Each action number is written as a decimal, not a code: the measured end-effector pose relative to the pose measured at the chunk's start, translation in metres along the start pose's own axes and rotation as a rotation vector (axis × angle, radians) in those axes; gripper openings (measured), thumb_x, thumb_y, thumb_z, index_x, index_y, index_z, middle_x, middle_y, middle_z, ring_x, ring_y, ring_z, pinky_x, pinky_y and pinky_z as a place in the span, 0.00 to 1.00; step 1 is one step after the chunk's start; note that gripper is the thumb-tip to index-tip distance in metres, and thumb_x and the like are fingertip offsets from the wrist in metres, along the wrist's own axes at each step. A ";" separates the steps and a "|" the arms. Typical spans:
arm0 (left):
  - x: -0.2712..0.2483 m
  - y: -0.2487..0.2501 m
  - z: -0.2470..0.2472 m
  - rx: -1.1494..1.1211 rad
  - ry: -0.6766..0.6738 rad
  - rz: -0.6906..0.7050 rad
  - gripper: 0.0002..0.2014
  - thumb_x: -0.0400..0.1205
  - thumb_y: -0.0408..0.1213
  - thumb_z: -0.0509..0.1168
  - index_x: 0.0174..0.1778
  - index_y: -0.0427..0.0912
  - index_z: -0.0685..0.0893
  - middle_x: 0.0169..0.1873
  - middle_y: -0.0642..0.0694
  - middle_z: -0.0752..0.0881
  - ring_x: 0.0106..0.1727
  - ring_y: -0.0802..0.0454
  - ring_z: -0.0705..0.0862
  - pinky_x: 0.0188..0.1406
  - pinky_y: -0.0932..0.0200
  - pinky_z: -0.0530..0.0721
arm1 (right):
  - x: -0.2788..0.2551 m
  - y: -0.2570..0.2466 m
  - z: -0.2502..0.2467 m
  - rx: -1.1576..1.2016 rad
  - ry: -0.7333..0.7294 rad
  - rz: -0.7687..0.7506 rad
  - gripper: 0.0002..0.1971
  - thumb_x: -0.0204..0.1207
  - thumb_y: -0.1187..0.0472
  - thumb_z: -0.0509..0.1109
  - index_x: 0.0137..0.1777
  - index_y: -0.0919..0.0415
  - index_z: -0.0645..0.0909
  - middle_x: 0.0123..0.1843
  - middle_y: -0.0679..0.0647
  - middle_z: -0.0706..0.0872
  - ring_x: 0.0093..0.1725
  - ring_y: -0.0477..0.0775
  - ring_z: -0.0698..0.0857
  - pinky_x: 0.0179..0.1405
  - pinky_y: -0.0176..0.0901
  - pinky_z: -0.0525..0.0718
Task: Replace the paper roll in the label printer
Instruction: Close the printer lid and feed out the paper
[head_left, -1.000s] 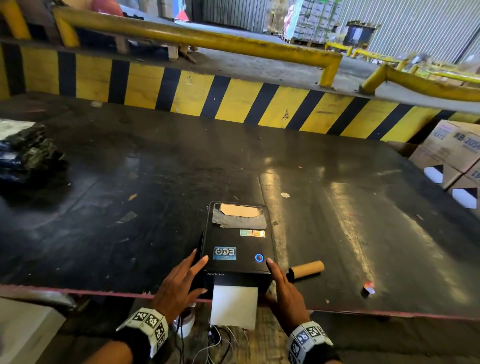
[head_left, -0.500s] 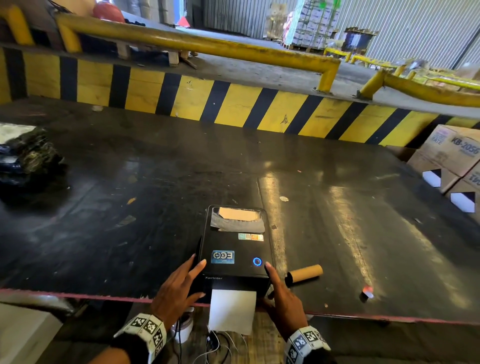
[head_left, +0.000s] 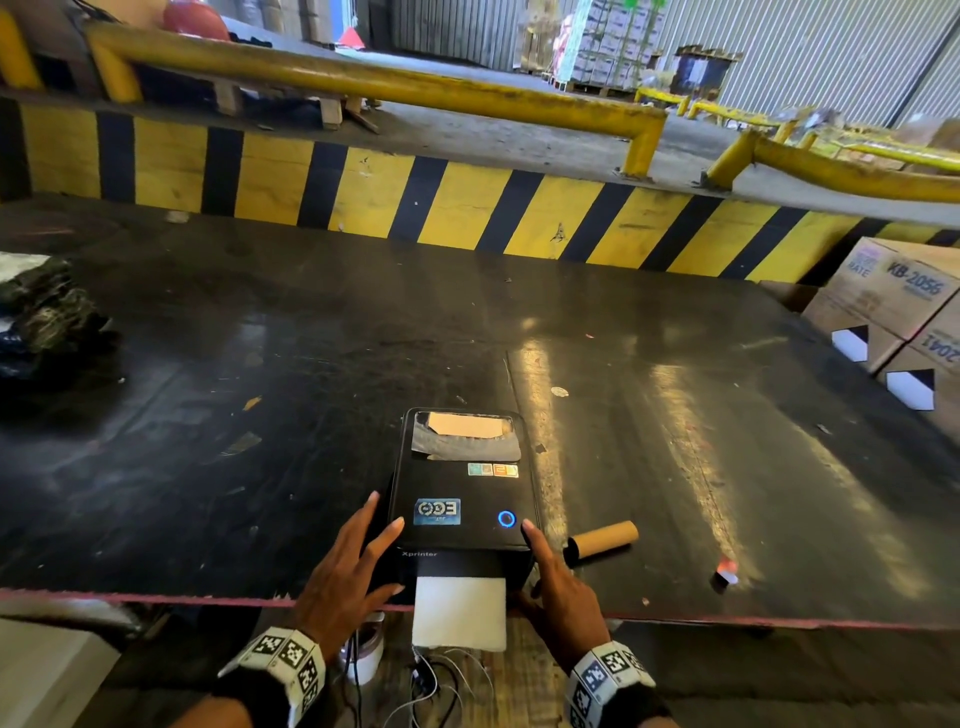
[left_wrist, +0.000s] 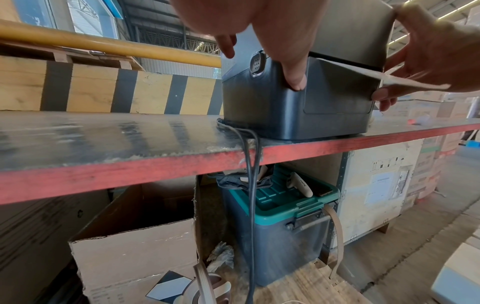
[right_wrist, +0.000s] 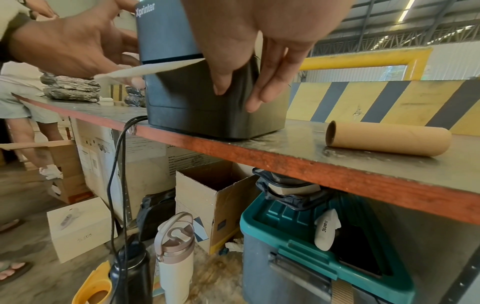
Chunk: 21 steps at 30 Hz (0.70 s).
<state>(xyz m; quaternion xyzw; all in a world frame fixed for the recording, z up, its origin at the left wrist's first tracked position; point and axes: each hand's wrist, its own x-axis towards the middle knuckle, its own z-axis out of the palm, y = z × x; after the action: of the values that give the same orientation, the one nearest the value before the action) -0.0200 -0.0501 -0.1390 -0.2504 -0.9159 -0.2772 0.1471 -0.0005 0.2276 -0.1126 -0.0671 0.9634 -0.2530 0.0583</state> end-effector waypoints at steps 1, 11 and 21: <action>0.001 0.001 0.000 0.001 -0.004 -0.003 0.51 0.55 0.34 0.85 0.73 0.45 0.65 0.76 0.35 0.59 0.73 0.35 0.70 0.56 0.49 0.78 | 0.000 0.000 -0.001 -0.003 -0.004 -0.002 0.46 0.76 0.55 0.71 0.72 0.33 0.32 0.73 0.55 0.77 0.55 0.54 0.86 0.58 0.50 0.85; 0.000 0.000 0.002 -0.023 -0.006 -0.016 0.52 0.57 0.36 0.85 0.74 0.45 0.63 0.76 0.37 0.57 0.66 0.32 0.80 0.51 0.50 0.85 | 0.000 0.001 -0.001 -0.009 -0.010 -0.007 0.47 0.76 0.55 0.71 0.71 0.34 0.32 0.69 0.54 0.79 0.52 0.50 0.86 0.55 0.41 0.84; -0.002 -0.002 0.004 -0.039 0.025 0.005 0.58 0.61 0.38 0.83 0.79 0.60 0.51 0.77 0.39 0.57 0.69 0.38 0.75 0.51 0.48 0.86 | 0.000 0.003 0.001 0.011 0.007 -0.031 0.45 0.77 0.55 0.70 0.73 0.33 0.33 0.74 0.54 0.75 0.54 0.49 0.86 0.57 0.42 0.85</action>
<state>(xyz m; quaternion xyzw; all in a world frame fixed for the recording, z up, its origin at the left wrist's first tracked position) -0.0195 -0.0497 -0.1440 -0.2521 -0.9077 -0.2976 0.1546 -0.0007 0.2301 -0.1148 -0.0806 0.9610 -0.2596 0.0514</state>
